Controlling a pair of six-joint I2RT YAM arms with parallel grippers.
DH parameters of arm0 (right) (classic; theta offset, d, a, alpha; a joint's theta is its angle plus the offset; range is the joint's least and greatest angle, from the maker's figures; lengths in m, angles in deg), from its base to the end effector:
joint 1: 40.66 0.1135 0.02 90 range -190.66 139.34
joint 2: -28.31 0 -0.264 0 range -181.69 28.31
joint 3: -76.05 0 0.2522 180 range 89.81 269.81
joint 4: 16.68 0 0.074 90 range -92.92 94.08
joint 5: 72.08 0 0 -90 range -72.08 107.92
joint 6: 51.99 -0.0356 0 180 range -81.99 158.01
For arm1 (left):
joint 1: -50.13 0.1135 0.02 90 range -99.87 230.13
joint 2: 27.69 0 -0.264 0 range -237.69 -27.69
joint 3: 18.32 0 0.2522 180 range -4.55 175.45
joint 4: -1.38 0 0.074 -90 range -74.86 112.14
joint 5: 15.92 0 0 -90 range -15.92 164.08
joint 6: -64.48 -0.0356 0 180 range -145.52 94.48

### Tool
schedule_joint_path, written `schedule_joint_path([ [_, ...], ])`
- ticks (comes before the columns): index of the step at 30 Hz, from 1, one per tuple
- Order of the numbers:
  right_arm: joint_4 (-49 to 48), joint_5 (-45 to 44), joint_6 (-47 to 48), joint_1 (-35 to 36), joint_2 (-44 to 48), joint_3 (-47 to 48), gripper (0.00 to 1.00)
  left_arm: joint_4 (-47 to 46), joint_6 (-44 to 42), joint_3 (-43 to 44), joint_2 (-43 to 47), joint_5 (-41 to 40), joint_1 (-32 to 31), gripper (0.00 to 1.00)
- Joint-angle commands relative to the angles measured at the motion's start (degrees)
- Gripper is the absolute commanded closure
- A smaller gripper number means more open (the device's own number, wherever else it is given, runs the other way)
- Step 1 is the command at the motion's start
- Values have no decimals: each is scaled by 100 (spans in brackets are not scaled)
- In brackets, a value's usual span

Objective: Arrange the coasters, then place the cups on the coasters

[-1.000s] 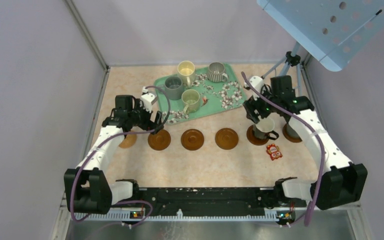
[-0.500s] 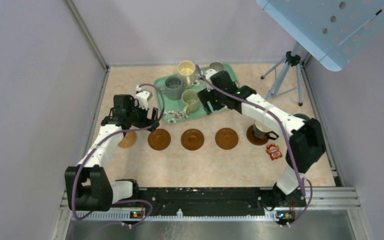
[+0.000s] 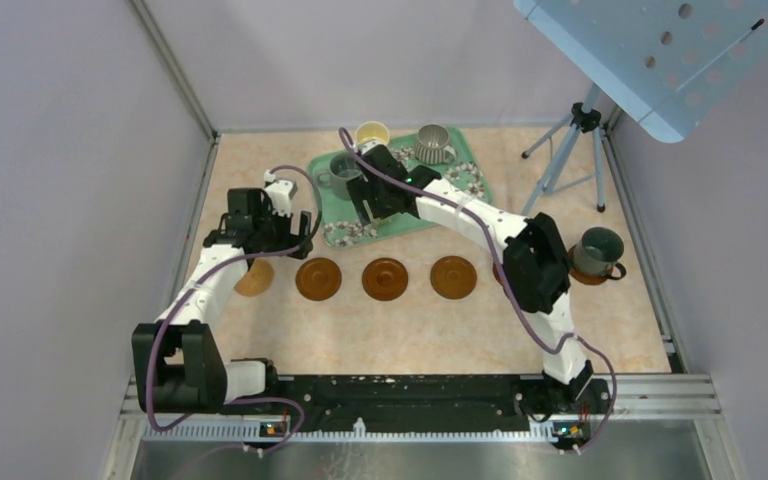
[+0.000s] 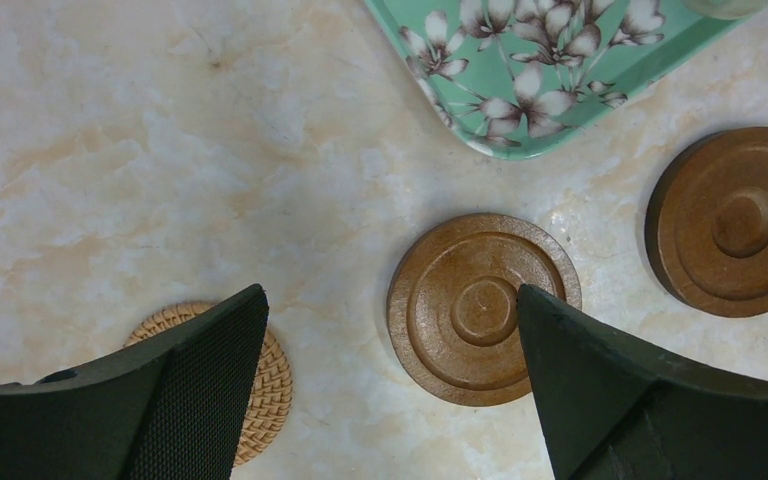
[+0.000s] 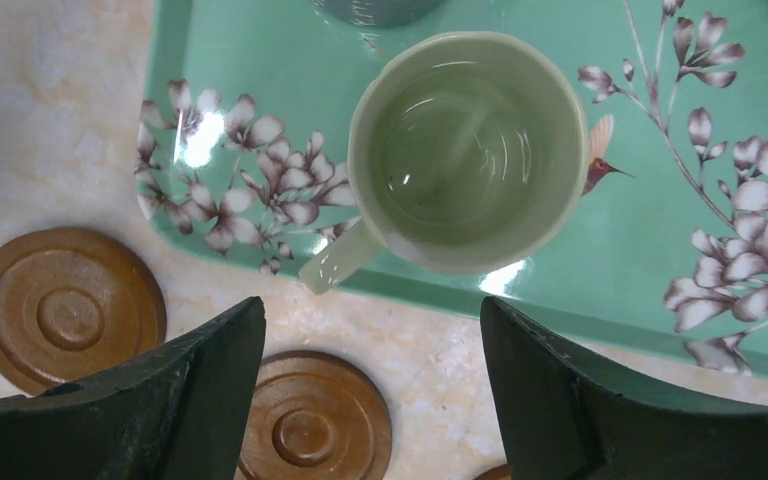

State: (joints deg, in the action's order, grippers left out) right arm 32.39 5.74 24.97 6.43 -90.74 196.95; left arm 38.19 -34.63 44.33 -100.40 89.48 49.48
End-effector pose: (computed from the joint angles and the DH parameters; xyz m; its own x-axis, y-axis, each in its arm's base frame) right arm 0.3283 0.3422 0.2726 -0.6264 -0.3499 -0.6966 -0.4897 0.8719 0.0024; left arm 0.2638 -0.0124 0.2425 -0.6901 0.1605 -0.7057 0.3056 0.9485 -0.0831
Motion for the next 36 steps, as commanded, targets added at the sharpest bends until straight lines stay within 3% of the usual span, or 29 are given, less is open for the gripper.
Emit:
schedule_joint_path([
  [1, 272, -111, -389, 12, -454, 709, 22, -229, 95, 212, 22, -51, 168, 1],
  [10, 430, -534, -464, -38, -805, 824, 23, -259, 75, 212, 10, -5, 177, 1],
  [22, 45, 507, 1, -723, -3, -302, 36, -264, 69, 222, 27, 88, 179, 1],
  [36, -35, 1306, 997, -828, -401, 152, 41, -266, 21, 213, 36, 121, 179, 1],
])
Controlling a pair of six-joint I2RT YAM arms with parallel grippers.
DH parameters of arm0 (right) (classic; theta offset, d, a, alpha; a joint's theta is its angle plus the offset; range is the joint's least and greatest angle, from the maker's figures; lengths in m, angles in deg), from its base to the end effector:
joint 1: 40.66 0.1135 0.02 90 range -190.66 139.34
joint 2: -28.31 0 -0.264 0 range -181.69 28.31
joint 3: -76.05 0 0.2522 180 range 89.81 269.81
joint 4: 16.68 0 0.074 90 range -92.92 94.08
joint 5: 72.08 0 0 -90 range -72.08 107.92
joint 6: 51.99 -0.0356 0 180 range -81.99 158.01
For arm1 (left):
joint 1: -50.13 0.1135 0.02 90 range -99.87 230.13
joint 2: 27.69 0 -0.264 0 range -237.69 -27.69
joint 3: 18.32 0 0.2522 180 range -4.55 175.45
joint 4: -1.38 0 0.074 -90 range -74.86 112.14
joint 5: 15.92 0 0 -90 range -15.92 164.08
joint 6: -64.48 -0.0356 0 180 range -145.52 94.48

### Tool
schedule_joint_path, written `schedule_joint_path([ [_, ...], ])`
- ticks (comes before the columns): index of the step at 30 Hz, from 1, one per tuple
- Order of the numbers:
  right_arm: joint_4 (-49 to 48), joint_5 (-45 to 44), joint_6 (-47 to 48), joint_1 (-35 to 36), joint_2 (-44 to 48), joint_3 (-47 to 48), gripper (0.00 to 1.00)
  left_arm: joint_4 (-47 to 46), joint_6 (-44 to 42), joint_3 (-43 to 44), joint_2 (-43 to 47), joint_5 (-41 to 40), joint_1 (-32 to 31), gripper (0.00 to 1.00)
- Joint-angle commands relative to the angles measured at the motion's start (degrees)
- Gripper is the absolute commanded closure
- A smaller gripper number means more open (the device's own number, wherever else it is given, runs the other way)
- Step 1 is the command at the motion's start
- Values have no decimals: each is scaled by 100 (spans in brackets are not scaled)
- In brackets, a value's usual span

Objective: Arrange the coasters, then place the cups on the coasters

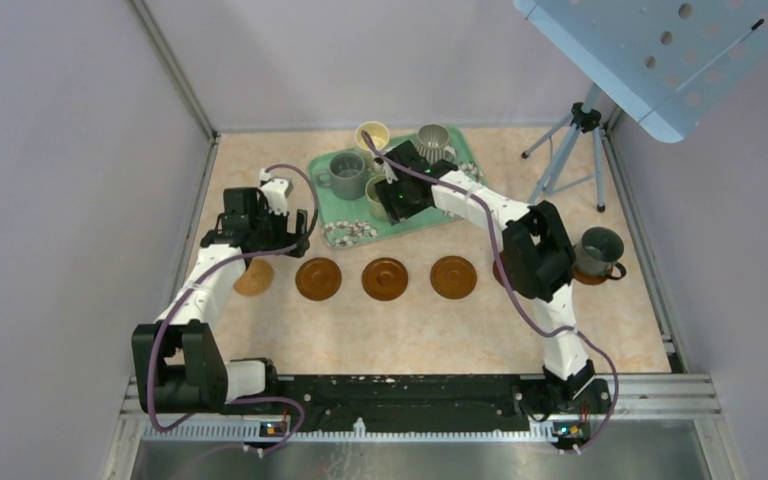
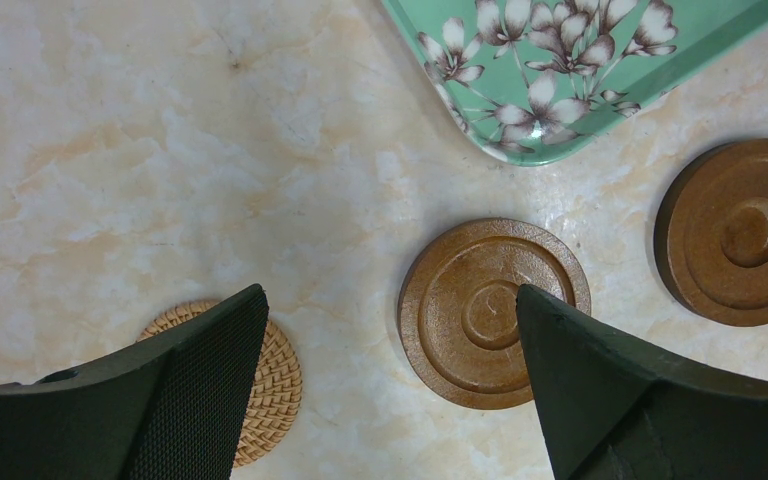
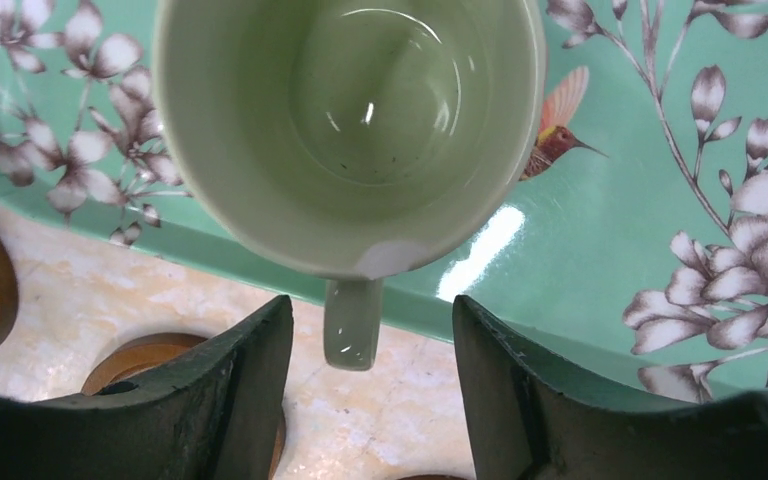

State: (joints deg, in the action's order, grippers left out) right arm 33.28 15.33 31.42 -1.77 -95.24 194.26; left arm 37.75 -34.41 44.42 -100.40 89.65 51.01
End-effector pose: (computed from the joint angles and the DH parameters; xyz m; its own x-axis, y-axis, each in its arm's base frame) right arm 0.3741 0.2997 0.2200 -0.7054 -0.4217 -0.5698 -0.5297 0.8477 0.0284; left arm 0.2648 -0.0055 0.2436 -0.6883 0.1383 -0.7121 0.2802 0.9561 -0.0852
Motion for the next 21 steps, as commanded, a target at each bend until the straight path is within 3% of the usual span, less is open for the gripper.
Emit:
schedule_joint_path([
  [1, -98, 408, 394, -24, 9, 473, 42, -224, -6, 196, 33, 93, 26, 1],
  [15, -78, 429, 631, -141, -360, 761, 49, -248, -25, 166, 39, 117, 26, 1],
  [21, -156, 374, 631, -136, -340, 661, 57, -240, 4, 179, 45, 121, 26, 1],
])
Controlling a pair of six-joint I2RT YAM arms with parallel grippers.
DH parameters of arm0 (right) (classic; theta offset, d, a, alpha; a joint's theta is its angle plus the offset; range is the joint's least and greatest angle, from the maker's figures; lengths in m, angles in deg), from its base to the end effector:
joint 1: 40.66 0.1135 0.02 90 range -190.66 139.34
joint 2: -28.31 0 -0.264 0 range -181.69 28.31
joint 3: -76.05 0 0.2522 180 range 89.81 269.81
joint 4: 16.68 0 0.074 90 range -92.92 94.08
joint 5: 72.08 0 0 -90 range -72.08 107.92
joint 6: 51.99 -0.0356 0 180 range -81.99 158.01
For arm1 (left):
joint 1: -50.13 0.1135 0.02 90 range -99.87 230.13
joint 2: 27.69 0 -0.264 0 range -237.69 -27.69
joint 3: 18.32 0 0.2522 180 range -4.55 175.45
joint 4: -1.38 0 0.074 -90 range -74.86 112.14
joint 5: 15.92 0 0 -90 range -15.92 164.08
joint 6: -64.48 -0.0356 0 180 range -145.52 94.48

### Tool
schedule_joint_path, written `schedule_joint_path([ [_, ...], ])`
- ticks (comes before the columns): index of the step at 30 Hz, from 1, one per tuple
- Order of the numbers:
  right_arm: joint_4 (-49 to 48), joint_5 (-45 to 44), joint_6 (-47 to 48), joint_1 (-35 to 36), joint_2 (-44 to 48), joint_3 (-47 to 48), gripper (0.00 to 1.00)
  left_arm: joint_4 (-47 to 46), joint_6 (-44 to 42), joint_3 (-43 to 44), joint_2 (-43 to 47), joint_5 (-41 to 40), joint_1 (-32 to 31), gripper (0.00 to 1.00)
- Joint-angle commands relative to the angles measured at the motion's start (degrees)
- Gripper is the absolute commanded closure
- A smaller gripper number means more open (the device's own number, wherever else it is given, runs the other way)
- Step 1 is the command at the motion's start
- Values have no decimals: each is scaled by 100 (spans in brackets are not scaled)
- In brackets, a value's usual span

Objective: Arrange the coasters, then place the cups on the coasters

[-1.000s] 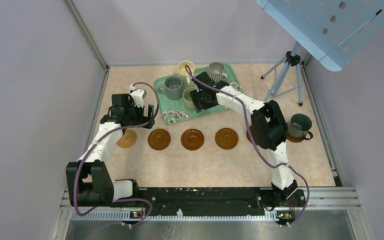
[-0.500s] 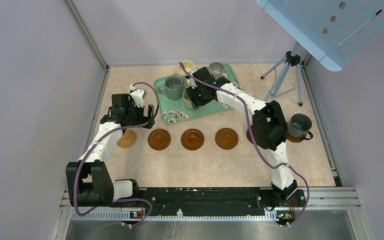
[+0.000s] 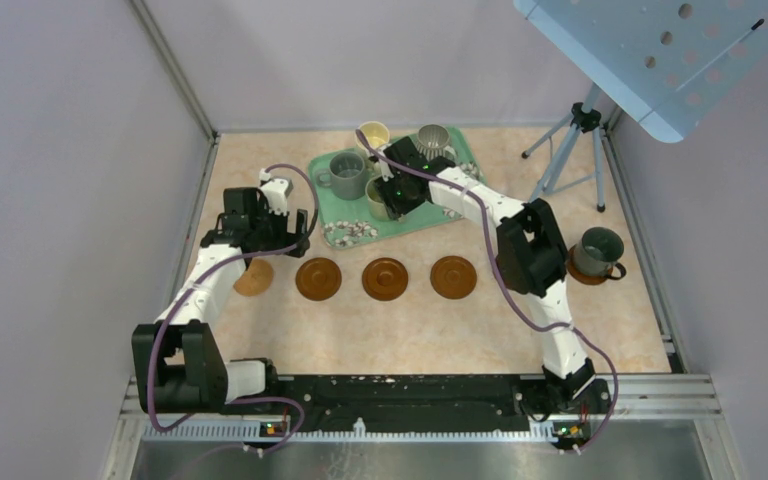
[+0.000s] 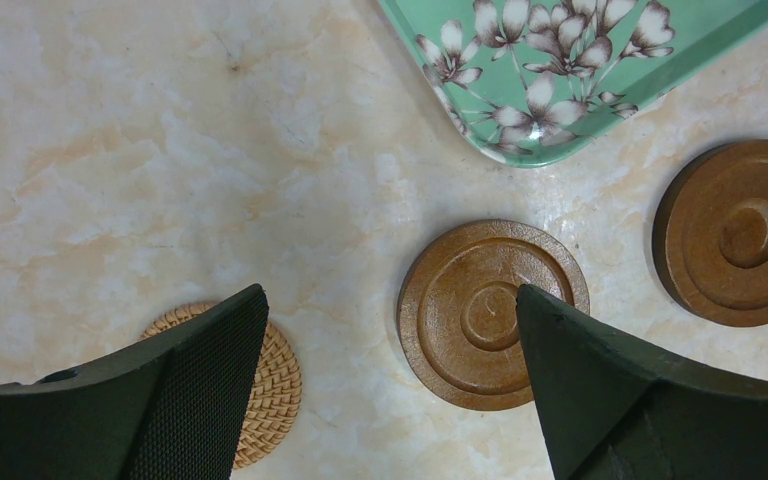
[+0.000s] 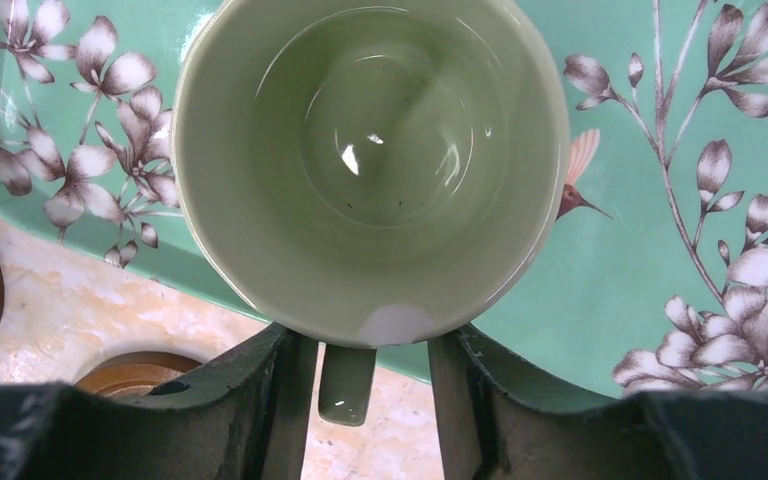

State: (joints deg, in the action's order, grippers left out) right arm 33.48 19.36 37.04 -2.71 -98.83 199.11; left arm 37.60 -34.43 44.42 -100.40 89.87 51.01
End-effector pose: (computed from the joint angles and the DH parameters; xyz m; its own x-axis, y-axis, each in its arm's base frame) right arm 0.3898 0.3051 0.2171 -0.6504 -0.4858 -0.5840 -0.6154 0.7876 0.0303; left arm 0.2650 -0.0056 0.2438 -0.6860 0.1385 -0.7143 0.2832 0.9551 -0.0868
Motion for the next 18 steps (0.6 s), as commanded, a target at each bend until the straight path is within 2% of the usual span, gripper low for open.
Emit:
schedule_joint_path([
  [1, -212, -29, 63, -42, 33, 127, 59, -218, 23, 187, 42, 95, 26, 1],
  [6, -520, -25, 63, -43, 219, -323, 75, -190, 73, 219, 62, 114, 55, 1],
  [10, -617, -92, 234, -43, 311, -518, 98, -173, 91, 232, 107, 161, 119, 1],
  [18, -678, -126, 414, -41, 939, -683, 100, -150, 107, 247, 162, 182, 153, 1],
])
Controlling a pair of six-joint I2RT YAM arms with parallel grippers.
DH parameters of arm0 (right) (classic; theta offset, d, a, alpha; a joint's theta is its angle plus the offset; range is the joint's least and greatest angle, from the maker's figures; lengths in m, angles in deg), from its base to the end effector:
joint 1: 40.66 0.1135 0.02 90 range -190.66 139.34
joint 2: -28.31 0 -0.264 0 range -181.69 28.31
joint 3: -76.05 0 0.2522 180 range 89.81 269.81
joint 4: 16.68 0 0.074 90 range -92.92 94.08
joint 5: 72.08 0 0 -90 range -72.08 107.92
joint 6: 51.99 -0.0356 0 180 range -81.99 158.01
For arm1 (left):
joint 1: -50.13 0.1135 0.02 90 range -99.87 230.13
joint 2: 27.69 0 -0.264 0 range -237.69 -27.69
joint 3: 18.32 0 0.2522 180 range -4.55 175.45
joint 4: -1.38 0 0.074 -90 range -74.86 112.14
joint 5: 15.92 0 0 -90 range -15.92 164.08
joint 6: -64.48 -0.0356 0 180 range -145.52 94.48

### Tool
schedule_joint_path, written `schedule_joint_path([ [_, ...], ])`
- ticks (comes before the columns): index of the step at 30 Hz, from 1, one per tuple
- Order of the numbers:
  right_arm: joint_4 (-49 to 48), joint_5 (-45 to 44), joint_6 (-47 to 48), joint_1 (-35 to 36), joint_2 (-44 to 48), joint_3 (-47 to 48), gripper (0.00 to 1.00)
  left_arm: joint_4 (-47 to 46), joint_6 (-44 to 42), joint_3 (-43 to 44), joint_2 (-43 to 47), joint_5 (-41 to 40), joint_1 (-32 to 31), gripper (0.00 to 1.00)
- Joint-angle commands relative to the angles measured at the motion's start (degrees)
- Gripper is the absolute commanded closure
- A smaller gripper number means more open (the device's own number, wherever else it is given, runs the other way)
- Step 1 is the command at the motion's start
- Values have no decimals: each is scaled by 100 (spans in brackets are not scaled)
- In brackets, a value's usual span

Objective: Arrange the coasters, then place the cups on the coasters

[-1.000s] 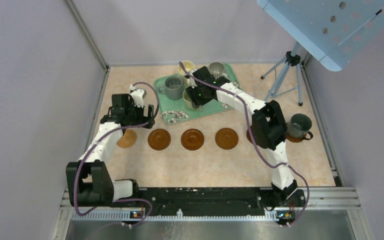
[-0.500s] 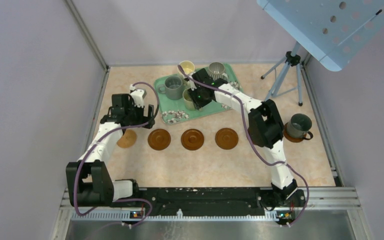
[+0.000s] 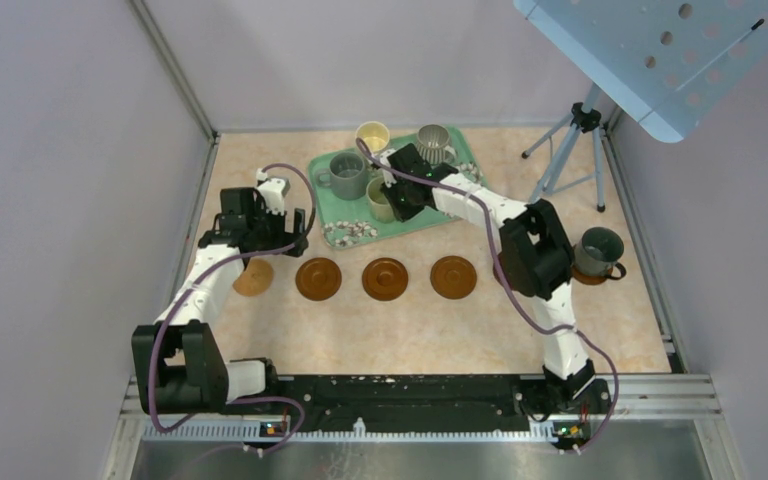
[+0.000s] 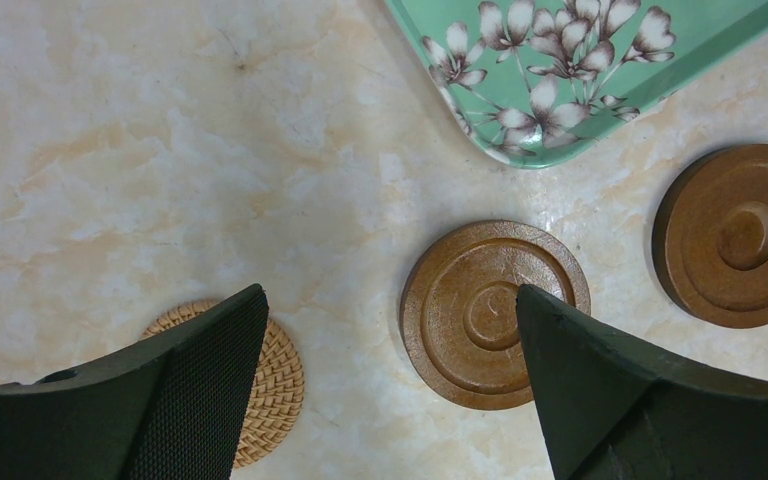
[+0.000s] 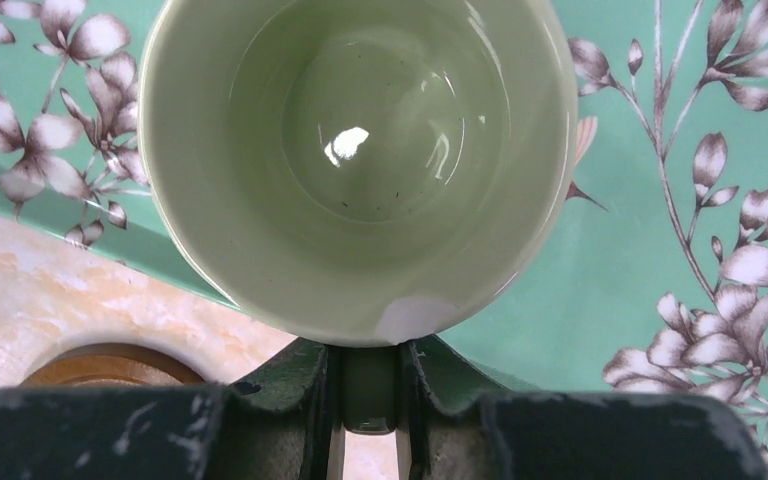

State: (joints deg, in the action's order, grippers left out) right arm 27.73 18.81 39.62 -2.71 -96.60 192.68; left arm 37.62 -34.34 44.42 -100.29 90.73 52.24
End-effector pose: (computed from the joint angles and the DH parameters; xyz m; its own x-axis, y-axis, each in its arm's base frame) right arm 0.3837 0.3000 0.2065 -0.6095 -0.5109 -0.6062 -0.6397 0.7686 -0.0047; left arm 0.2647 -0.0005 0.2443 -0.6865 0.1217 -0.7169 0.2717 0.9574 -0.0977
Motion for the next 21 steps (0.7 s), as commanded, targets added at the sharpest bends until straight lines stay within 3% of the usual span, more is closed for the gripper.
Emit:
schedule_joint_path([
  [1, -80, -71, 182, -38, 829, -70, 100, -148, 91, 253, 151, 97, 37, 1],
  [11, -317, 53, 399, -43, 2714, -1580, 100, -127, 8, 218, 218, 115, 110, 1],
  [21, -205, 12, 573, -58, 4671, -3708, 100, -36, -85, 307, 187, 156, 123, 1],
])
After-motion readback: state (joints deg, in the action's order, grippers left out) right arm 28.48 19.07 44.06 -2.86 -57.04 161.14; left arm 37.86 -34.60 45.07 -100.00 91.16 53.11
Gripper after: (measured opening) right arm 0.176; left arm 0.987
